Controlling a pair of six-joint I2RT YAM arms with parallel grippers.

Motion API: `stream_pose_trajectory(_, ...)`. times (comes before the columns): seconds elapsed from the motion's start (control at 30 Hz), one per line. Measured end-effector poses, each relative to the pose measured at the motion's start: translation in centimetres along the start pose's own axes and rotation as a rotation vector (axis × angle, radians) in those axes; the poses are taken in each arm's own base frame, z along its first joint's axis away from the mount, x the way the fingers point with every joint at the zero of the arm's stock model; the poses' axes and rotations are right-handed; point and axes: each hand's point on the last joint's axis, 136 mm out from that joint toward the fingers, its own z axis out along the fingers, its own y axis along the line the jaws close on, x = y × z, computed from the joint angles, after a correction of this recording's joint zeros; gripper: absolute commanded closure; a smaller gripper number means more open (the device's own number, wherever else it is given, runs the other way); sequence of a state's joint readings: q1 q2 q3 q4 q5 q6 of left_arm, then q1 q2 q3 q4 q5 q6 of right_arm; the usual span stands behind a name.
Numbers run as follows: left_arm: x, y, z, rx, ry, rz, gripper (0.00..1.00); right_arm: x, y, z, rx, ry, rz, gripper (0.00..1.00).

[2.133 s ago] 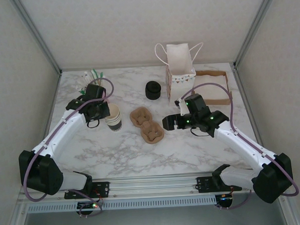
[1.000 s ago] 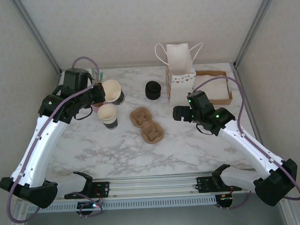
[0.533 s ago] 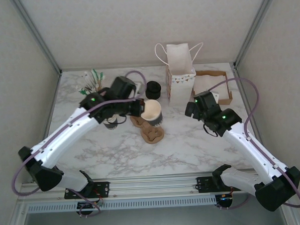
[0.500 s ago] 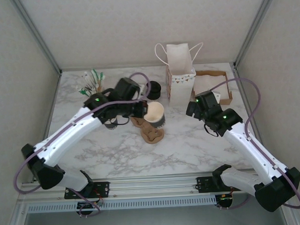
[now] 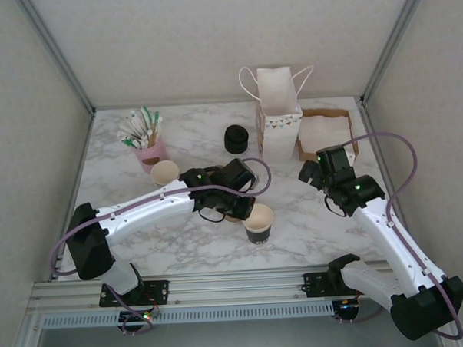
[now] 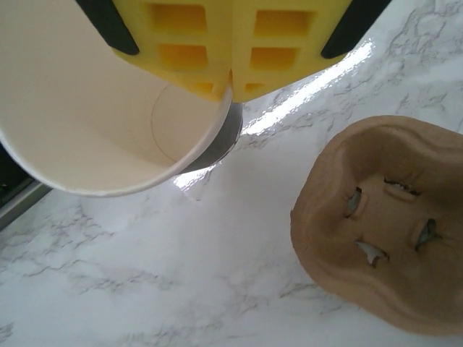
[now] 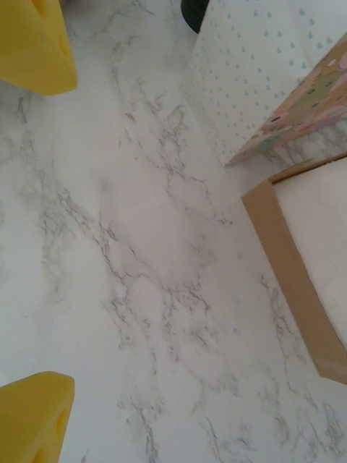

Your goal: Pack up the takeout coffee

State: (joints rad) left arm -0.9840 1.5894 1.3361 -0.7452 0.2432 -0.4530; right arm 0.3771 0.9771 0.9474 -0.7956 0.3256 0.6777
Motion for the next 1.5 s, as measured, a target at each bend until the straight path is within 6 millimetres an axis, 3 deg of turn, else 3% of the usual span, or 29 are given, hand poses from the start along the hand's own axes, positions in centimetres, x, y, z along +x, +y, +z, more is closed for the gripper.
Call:
stream_pose_trajectory(0.2, 2.0, 2.1, 1.9, -0.065, 0.034, -0.03, 1.0, 0.2, 0.7, 0.2, -0.034, 0.013, 0.003, 0.01)
stream_pose_trajectory(0.43, 2.1, 4.3, 2.5, -0.161, 0.005, -0.047, 1.0, 0.3, 1.3, 0.4, -0.067, 0.017, 0.008, 0.01)
stream_pose_trajectory(0.7, 2.4, 5.5, 2.4, -0.207, -0.018, -0.054, 0.73, 0.5, 1.7, 0.5, -0.088, 0.029, 0.01, 0.01)
stream_pose_trajectory(0.83, 2.4, 5.7, 2.1, -0.214, -0.033, -0.063, 0.51, 0.5, 1.9, 0.4, -0.1, 0.028, 0.012, 0.01)
stream_pose_trajectory(0.9, 2.1, 5.4, 1.4, -0.202, -0.056, -0.064, 0.39, 0.4, 1.9, 0.4, -0.101, 0.026, 0.011, 0.01)
stream_pose_trajectory(1.03, 1.0, 4.9, -0.7, -0.166, -0.124, -0.064, 0.05, 0.6, 2.5, 0.3, -0.134, 0.036, -0.021, 0.01)
stream_pose_trajectory(1.07, 0.6, 4.8, -1.2, -0.157, -0.143, -0.067, 0.01, 0.7, 2.8, 0.2, -0.154, 0.039, -0.033, 0.01)
stream_pose_trajectory(1.2, -1.7, 5.4, -3.8, -0.118, -0.24, -0.103, 0.0, 1.1, 4.0, -0.3, -0.235, 0.053, -0.078, 0.03)
stream_pose_trajectory(1.3, -4.7, 7.1, -6.7, -0.088, -0.37, -0.172, 0.0, 1.9, 5.7, -0.5, -0.274, 0.074, -0.153, 0.06)
stream_pose_trajectory(1.4, -6.9, 9.4, -9.6, -0.074, -0.509, -0.237, 0.0, 2.9, 8.9, -0.8, -0.317, 0.109, -0.274, 0.08)
stream_pose_trajectory(1.5, -7.6, 11.5, -11.9, -0.075, -0.62, -0.29, 0.0, 3.4, 13.4, -1.3, -0.368, 0.131, -0.404, 0.1)
